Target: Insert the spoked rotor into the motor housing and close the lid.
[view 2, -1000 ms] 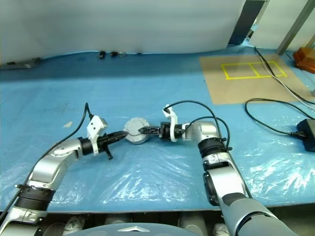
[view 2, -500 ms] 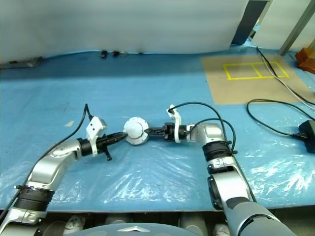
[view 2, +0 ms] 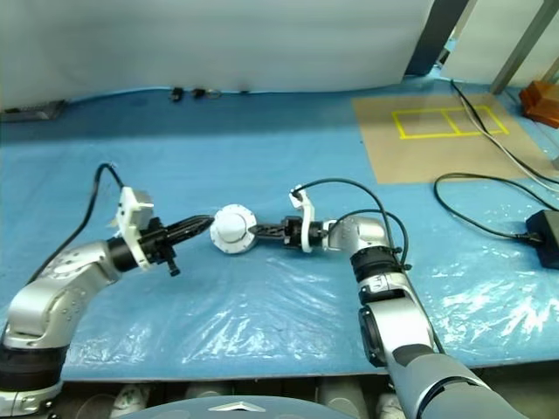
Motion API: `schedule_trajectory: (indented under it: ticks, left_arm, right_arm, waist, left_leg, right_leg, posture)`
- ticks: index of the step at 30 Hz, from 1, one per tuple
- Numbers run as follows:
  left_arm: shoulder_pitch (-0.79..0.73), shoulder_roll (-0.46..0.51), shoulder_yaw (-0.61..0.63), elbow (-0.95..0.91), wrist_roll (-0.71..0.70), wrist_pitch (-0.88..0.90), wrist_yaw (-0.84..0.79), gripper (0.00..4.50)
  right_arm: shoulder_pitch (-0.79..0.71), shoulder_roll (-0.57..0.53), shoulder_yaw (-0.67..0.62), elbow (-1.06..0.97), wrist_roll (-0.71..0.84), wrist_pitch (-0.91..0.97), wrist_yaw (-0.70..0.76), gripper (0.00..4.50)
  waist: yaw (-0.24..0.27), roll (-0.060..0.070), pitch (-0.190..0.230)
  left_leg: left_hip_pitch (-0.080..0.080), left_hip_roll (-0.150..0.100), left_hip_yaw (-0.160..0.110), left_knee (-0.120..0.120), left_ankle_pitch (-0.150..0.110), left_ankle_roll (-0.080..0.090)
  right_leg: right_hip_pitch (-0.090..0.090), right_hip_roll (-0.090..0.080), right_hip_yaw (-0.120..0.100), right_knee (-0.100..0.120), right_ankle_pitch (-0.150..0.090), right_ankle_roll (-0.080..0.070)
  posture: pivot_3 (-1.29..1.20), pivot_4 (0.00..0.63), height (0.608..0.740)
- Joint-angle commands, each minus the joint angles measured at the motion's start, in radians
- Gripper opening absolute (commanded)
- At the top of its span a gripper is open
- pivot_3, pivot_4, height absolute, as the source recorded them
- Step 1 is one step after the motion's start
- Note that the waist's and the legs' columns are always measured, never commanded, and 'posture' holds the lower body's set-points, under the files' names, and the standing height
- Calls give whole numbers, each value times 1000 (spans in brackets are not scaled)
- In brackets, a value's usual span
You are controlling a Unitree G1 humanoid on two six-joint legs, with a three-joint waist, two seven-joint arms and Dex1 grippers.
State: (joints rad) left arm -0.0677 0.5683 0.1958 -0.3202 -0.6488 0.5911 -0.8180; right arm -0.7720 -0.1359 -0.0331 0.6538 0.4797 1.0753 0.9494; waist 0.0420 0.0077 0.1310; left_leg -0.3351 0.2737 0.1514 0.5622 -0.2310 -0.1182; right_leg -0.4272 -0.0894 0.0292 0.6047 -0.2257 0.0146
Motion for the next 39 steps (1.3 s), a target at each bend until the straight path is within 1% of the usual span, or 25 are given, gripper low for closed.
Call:
schedule_trajectory:
  ticks: [1,3,5,6,8,11,15,16,20,24,27,32,39]
  left_arm:
    - [10,-7,77,31,-69,50,40,0]
    - [11,-30,126,59,-123,73,63,374]
    - [27,-48,194,68,-228,119,71,923]
    - [35,-52,218,66,-265,136,71,1269]
    - [58,-50,234,61,-297,155,65,1940]
    - [96,-50,243,60,-349,189,54,2984]
    - [97,-74,260,70,-425,214,83,4383]
    - [95,-82,263,72,-440,215,91,4450]
    - [87,-98,264,84,-475,214,99,4450]
    - [73,-106,202,91,-426,197,99,4450]
    - [16,-132,199,109,-454,193,109,4450]
    - [-45,-167,198,133,-488,205,104,4450]
    - [-45,-184,158,114,-483,205,83,4450]
  right_arm:
    - [-43,14,-100,2,88,80,-28,1125]
    - [-65,14,-156,-20,146,131,-20,1125]
    - [-72,17,-175,-84,186,170,-13,1125]
    - [-72,20,-177,-112,199,183,-13,1125]
    - [-65,24,-179,-159,221,204,-17,1125]
    - [-63,39,-189,-218,256,236,-33,1125]
    - [-59,49,-193,-262,281,258,-55,1125]
    - [-59,51,-195,-274,289,266,-61,1125]
    - [-56,49,-187,-307,306,282,-67,1125]
    - [-58,50,-185,-318,318,293,-72,1125]
    - [-52,49,-164,-333,321,300,-69,1125]
    - [-44,43,-145,-339,323,301,-69,1125]
    - [-38,35,-130,-344,328,299,-72,1125]
  waist:
    - [2,-1,3]
    - [4,-2,5]
    - [6,-3,7]
    - [6,-3,7]
    - [6,-3,7]
    - [7,-4,7]
    - [14,-5,8]
    - [17,-5,8]
    - [29,-5,8]
    - [30,-5,8]
    - [34,-5,8]
    - [34,-6,7]
    - [32,-7,7]
  left_leg:
    - [0,0,0,0,0,0]
    - [0,0,0,1,0,0]
    - [-4,0,0,3,0,0]
    - [-7,0,-1,4,0,0]
    - [-12,0,-1,5,3,3]
    - [-14,1,-1,4,3,3]
    - [-14,1,-1,4,2,3]
    - [-14,1,-1,5,2,3]
    - [-12,1,-1,6,2,2]
    - [-12,2,-2,9,0,0]
    - [-13,1,-2,11,2,3]
    - [-14,2,-3,12,2,3]
    - [-14,2,-3,14,2,3]
  right_leg:
    - [0,0,0,0,0,0]
    - [-3,0,0,1,0,0]
    - [-7,0,0,2,1,1]
    - [-9,0,0,2,2,4]
    - [-13,1,0,2,3,5]
    - [-13,2,-1,1,3,5]
    - [-13,1,-2,0,3,5]
    - [-13,1,-2,0,3,5]
    - [-13,1,-1,3,3,5]
    - [-12,0,-1,5,4,5]
    - [-12,0,-1,5,4,6]
    - [-12,1,-1,6,4,6]
    - [-12,1,-1,8,4,6]
  posture:
    - [0,150,740]
    - [0,150,740]
    - [0,150,740]
    - [0,150,740]
    - [0,150,740]
    - [0,150,740]
    - [0,150,740]
    - [0,150,740]
    - [0,150,740]
    - [0,150,740]
    - [0,150,740]
    - [0,150,740]
    - [0,150,740]
